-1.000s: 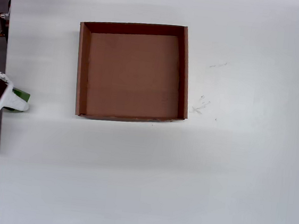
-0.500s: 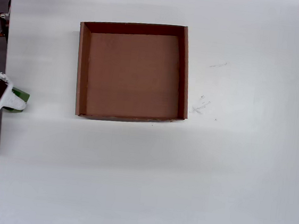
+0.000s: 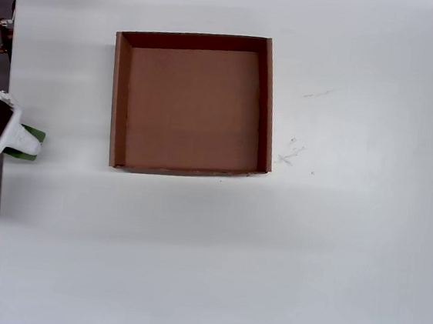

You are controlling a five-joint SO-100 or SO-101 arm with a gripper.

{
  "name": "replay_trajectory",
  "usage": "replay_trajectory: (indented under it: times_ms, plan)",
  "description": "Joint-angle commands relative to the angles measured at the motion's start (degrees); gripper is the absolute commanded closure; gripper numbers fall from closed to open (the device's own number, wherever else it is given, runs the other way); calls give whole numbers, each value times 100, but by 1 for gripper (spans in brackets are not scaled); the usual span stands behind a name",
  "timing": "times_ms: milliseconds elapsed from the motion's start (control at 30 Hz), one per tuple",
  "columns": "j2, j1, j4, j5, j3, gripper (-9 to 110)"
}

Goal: Grasp a green cube and put it in a box.

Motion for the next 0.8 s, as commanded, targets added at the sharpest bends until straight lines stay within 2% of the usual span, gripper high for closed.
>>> replay_trajectory:
  times_ms: [0,533,767]
  plan:
    - [765,-211,70,18,-431,87]
    - [3129,-3067,299,18,1714,86]
    - [3489,-3357,255,18,2900,87]
